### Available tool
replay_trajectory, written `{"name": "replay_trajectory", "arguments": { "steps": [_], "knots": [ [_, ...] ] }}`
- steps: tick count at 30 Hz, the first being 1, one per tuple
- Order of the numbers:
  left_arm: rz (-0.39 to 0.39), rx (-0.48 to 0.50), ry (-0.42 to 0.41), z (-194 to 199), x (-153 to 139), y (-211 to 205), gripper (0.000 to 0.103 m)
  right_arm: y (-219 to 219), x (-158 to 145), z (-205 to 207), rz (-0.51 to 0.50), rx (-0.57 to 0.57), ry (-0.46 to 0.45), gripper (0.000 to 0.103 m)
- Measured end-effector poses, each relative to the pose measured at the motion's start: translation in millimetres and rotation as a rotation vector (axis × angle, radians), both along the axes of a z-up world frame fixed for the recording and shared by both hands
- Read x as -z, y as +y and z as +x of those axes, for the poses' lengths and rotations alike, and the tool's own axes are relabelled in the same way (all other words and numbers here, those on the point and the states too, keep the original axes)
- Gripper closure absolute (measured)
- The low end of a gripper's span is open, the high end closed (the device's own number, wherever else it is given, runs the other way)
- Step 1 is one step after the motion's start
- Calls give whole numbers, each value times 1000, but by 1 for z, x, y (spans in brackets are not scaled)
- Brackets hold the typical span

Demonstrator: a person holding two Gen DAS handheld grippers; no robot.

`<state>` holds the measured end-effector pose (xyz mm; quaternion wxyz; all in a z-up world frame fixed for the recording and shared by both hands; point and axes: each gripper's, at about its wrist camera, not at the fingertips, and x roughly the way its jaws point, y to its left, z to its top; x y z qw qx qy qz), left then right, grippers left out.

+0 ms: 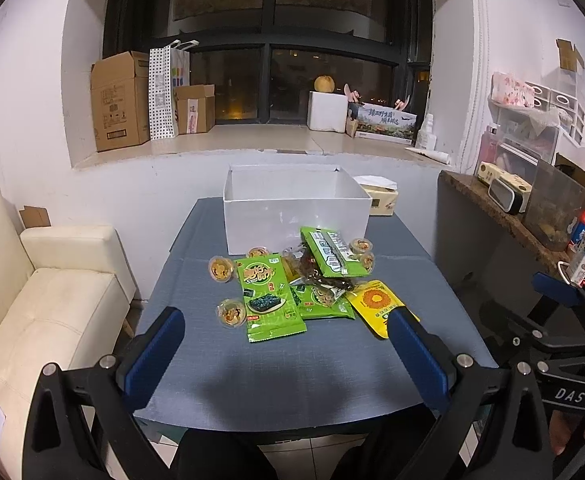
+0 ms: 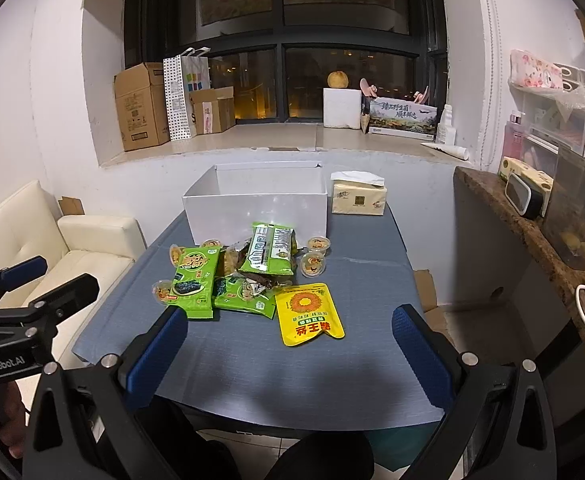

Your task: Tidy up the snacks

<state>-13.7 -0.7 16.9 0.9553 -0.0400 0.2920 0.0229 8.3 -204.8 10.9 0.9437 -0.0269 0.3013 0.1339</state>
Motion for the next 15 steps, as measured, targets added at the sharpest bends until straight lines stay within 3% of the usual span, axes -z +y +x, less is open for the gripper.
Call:
{"name": "replay_trajectory", "arguments": {
  "steps": [15],
  "knots": [
    [-16, 37, 13, -5, 1, 8, 0, 3, 1, 2, -4, -33, 16, 0]
  ]
}}
